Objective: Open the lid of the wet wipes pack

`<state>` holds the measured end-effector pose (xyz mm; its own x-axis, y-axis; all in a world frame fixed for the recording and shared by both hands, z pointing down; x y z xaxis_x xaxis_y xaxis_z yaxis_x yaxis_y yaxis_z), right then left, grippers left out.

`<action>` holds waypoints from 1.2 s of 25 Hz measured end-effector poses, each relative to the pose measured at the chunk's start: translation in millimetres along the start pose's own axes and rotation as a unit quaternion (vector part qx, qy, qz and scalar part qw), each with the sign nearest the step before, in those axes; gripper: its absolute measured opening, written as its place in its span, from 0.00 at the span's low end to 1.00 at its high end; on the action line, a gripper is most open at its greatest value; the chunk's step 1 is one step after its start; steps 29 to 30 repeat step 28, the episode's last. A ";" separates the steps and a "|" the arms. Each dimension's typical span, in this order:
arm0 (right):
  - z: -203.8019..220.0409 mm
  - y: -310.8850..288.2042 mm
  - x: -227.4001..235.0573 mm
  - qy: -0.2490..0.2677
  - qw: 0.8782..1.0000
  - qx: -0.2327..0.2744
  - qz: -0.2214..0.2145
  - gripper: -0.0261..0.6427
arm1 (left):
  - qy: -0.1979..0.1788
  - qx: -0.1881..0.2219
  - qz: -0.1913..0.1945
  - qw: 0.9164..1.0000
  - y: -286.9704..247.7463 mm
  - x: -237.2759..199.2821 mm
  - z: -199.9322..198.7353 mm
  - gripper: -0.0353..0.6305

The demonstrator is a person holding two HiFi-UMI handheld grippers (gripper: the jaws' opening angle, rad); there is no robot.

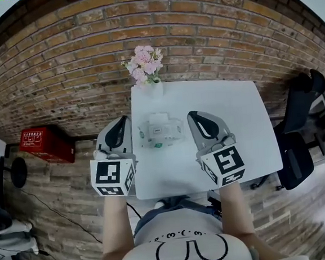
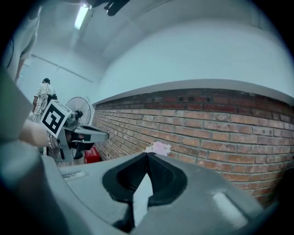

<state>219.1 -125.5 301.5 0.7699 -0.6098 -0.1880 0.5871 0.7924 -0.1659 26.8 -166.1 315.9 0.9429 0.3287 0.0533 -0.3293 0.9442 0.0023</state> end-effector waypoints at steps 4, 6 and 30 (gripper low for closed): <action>-16.3 7.4 -9.2 0.003 1.000 0.020 -0.004 0.04 | 0.001 0.019 -0.006 1.000 13.4 -3.8 -14.7 0.05; -20.9 10.8 -11.5 -0.004 1.000 0.029 -0.002 0.04 | 0.000 0.028 -0.005 1.000 19.8 -4.0 -20.7 0.05; -23.6 25.4 -16.6 -0.002 0.999 0.036 0.008 0.04 | 0.002 0.052 -0.009 0.999 35.7 -13.7 -33.4 0.05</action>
Point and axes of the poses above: the fingertips, and each gripper's own axes: y backward along the fingers, x to its right, z out of its underside, the point moved 4 cm from there along y, backward along the fingers, and after that the axes turned 14 degrees about -z, right-handed, at the moved point
